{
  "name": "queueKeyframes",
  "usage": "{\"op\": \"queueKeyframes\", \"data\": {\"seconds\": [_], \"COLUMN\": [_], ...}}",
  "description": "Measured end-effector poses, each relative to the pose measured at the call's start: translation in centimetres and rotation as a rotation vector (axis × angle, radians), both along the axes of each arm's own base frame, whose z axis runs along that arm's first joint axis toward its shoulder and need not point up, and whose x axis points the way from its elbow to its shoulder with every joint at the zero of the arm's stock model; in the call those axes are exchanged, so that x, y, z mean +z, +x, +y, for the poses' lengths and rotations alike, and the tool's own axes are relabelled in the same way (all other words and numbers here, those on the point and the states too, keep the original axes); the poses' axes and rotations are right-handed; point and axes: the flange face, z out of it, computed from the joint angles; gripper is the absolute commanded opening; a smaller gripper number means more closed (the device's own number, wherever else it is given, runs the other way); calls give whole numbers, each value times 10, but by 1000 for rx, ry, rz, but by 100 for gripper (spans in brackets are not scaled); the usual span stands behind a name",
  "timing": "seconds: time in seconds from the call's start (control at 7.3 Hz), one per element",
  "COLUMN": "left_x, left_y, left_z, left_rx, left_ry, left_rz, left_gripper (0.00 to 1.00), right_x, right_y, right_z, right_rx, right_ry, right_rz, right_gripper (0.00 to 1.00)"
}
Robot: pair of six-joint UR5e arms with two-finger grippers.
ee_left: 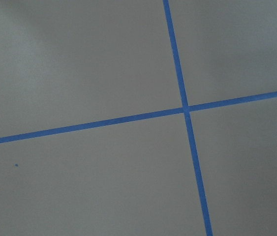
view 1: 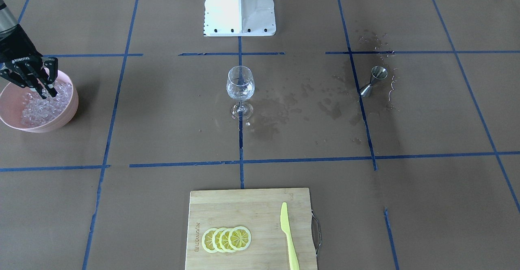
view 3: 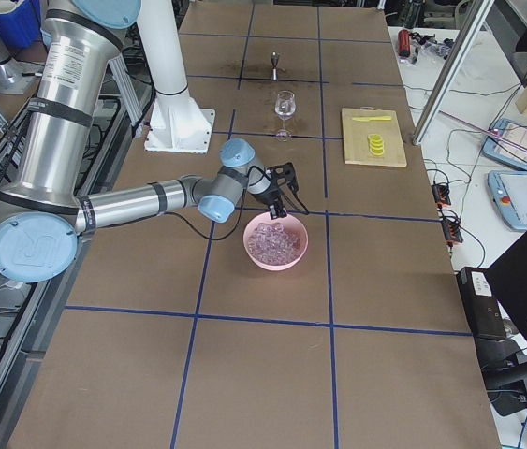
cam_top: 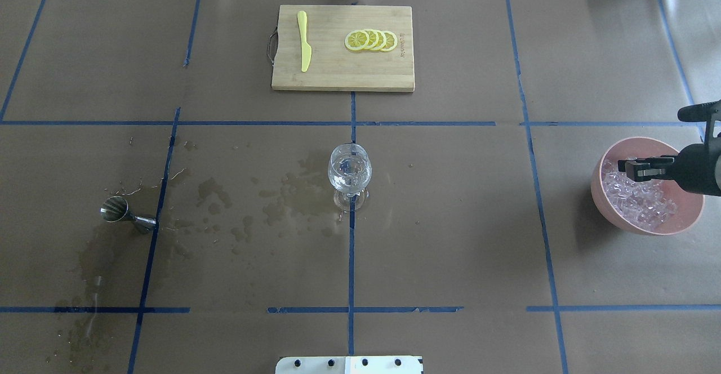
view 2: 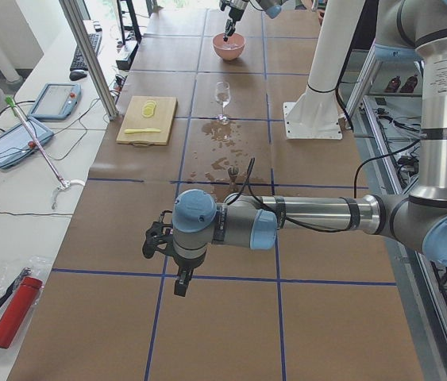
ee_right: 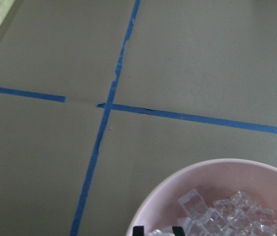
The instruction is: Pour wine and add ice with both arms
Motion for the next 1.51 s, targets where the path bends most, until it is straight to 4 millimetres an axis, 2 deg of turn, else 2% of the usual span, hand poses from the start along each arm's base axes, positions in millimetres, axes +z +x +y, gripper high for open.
{"op": "queueKeyframes", "data": {"seconds": [0.41,0.55,0.68,0.96,1.1,1.37,1.51], "left_x": [0,0,1,1,1,1,1], "left_y": [0,0,0,0,0,0,0], "left_z": [0,0,0,0,0,0,0], "left_rx": [0,0,1,1,2,2,2], "left_ry": [0,0,-1,-1,0,-1,-2], "left_rz": [0,0,0,0,0,0,0], "left_gripper": [100,100,100,100,100,100,100], "right_x": [-41,-58,-83,-154,-195,-274,-306], "right_y": [-12,-24,-43,-90,-115,-170,-193], "right_z": [-13,-23,-37,-62,-67,-59,-47], "right_rx": [2,2,3,7,14,24,14], "right_ry": [52,55,45,-1,-24,-61,-68], "right_rz": [-57,-69,-79,-113,-125,-112,-98], "right_gripper": [0,0,0,0,0,0,0]}}
